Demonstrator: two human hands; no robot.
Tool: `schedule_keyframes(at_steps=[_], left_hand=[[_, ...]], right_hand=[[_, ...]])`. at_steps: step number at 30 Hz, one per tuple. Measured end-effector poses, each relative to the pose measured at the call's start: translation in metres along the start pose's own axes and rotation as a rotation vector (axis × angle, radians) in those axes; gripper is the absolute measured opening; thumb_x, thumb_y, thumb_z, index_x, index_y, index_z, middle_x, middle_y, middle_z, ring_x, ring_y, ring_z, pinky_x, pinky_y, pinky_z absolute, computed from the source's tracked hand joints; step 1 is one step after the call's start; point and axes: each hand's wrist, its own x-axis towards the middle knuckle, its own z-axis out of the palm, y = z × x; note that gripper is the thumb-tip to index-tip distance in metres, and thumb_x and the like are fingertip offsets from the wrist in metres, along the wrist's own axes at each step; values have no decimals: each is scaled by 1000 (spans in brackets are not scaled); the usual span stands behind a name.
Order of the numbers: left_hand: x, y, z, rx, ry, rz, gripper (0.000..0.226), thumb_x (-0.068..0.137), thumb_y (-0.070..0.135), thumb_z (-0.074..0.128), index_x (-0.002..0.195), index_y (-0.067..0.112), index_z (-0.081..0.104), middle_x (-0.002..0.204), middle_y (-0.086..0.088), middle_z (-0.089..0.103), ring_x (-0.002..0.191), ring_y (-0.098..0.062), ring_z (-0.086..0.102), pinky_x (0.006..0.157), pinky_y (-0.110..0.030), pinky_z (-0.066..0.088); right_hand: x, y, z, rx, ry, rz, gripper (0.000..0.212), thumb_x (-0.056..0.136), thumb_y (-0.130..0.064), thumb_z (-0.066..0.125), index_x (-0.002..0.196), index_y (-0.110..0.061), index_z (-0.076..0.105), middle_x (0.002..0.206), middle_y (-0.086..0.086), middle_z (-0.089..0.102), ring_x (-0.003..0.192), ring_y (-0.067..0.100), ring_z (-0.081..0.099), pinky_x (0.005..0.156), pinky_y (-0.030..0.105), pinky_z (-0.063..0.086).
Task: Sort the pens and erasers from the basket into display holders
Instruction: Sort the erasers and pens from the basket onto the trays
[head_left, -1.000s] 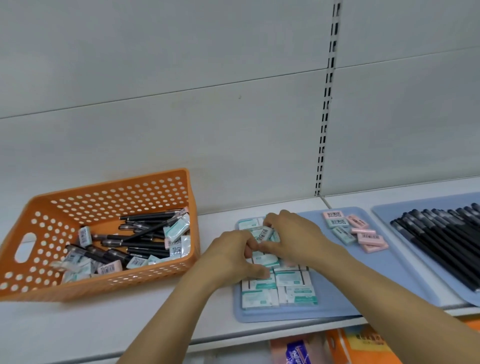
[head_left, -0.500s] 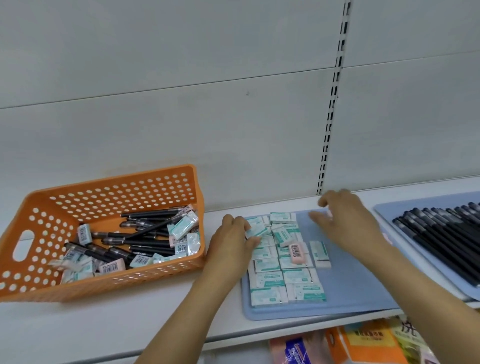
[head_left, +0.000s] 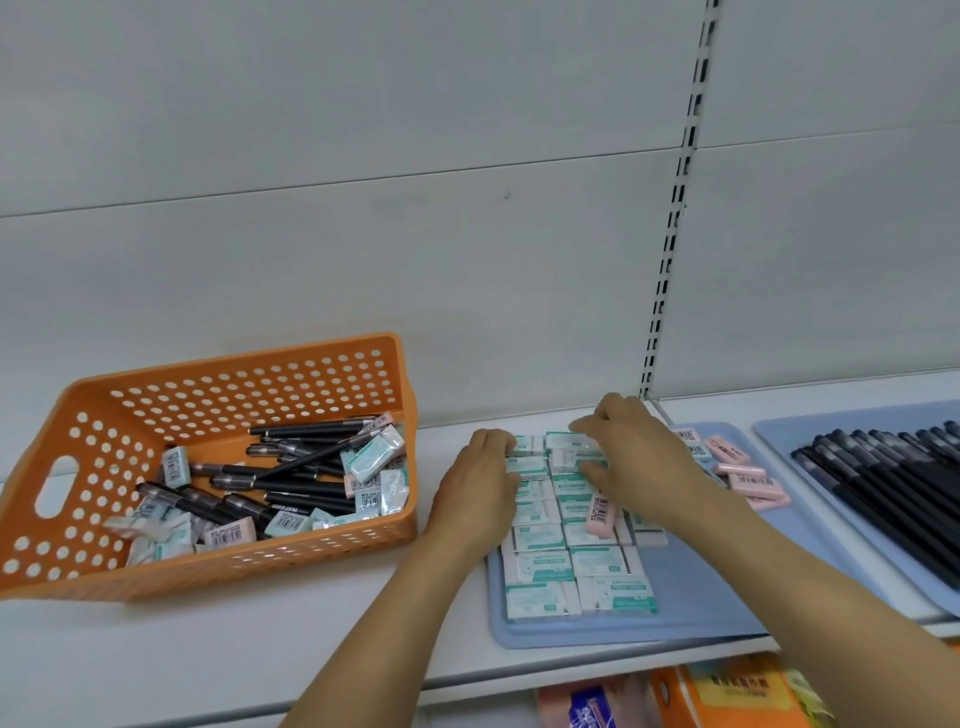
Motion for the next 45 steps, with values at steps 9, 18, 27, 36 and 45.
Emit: schedule_keyframes(at_steps=[9,18,27,36,45], left_hand=[[6,-5,1,-11,-29,92,36,98,15,47,134,17,47,135,5,41,126,-10,36,100,-16,31],[-1,12,11,5,-74,252,48,100,22,46,147,24,35,152,11,32,140,-6,21,119,-28,13],[2,14,26,67,-20,276,39,100,24,45,139,21,46,141,8,47,127,-12,39,114,-33,24],[-10,13,16,-74,-24,185,43,104,30,34,146,23,36,156,4,32,148,-17,16,122,-37,7],[-37,2,2,-586,-111,-95,65,98,12,32,150,40,5,140,29,28,129,5,34,106,-17,30]], right_hand=[[-5,12,3,391,-90,-24,42,94,-34,59,135,-29,51,137,-11,46,126,8,41,97,21,33],[-56,15,-9,384,-123,-181,25,87,-24,67,105,-42,64,105,-23,56,104,-4,42,89,18,37],[-86,48,-12,17,158,177,23,88,-40,63,104,-25,68,106,-1,59,101,21,51,76,32,43],[-67,14,-20,49,-158,277,27,90,-32,56,115,-21,57,96,-7,58,85,12,54,68,28,45],[-52,-25,-21,236,5,4,24,88,-23,60,112,-24,62,101,-3,56,94,12,50,79,32,45]])
